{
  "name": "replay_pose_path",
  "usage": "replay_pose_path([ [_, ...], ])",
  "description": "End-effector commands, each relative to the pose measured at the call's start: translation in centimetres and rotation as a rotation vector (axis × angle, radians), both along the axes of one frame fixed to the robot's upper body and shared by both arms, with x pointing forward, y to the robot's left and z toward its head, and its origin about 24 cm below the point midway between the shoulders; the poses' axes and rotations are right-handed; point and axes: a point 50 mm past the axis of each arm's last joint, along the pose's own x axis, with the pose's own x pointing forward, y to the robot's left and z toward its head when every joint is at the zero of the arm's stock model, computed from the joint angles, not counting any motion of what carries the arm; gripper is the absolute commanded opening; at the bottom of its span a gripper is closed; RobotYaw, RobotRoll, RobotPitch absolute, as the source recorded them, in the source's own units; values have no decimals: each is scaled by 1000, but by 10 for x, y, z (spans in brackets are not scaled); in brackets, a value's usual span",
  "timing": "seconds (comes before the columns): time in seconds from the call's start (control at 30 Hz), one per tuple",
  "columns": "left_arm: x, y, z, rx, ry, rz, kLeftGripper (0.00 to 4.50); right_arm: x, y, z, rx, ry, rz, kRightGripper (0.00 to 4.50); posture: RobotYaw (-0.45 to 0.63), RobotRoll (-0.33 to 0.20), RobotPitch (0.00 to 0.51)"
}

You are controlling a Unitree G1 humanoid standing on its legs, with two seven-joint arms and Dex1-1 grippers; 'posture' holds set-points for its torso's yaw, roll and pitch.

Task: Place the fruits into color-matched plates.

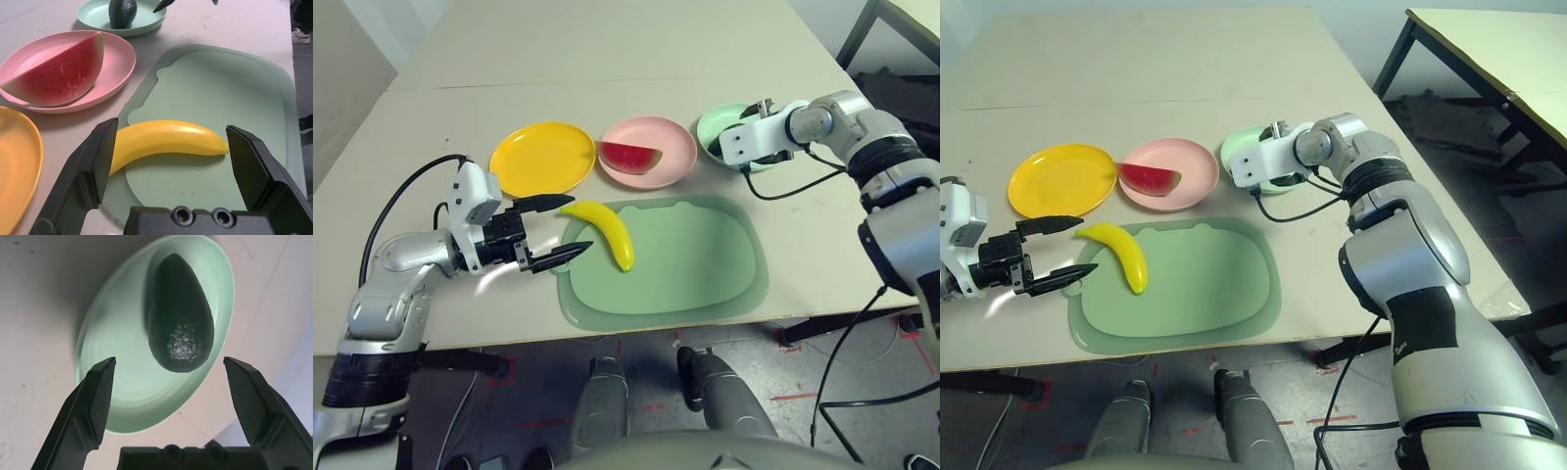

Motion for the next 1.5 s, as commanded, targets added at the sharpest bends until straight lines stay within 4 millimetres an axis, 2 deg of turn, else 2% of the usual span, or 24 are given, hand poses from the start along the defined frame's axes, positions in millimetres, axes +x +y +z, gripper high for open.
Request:
replay_pose_path([
  [0.03, 0, 3, -1, 32, -10, -3, 4500, -4, 1, 18, 118, 30, 38, 4444, 62, 0, 188],
  [0.1, 0, 7, 1, 43, -20, 6, 4500, -8, 0, 20, 203, 83, 64, 4444, 63, 0, 190],
  [0.23, -1, 15, 3, 73, -40, 10, 4500, -19, -5, 16, 534, 282, 119, 4444, 59, 0, 195],
  [0.33, -2, 18, 4, 91, -37, -2, 4500, -30, -13, 5, 774, 420, 132, 4444, 51, 0, 200],
  [0.43, -1, 21, 7, 101, -39, -8, 4500, -54, -16, -12, 921, 567, 163, 4444, 43, 0, 203],
  [0.57, 2, 23, 11, 111, -38, -25, 4500, -93, -13, -45, 1101, 753, 144, 4444, 30, 0, 202],
  [0.7, 7, 23, 16, 182, -59, -70, 4500, -121, -9, -74, 1129, 838, 149, 4444, 29, 0, 198],
  [0.77, 9, 20, 21, 312, -92, -142, 4500, -130, -7, -82, 1124, 850, 165, 4444, 30, 0, 197],
  [0.93, 22, 11, 40, 569, -194, -327, 4500, -133, -3, -91, 1164, 831, 155, 4444, 36, 0, 195],
  [1.1, 47, -25, 56, 691, -304, -551, 4500, -130, 3, -91, 1192, 788, 176, 4444, 9, 0, 193],
  [1.27, 66, -42, 51, 824, -337, -677, 4500, -133, 9, -91, 1207, 755, 194, 4444, -33, 0, 195],
  [1.5, 79, -47, 33, 959, -333, -793, 4500, -140, 8, -92, 1206, 619, 206, 4444, -83, 0, 194],
])
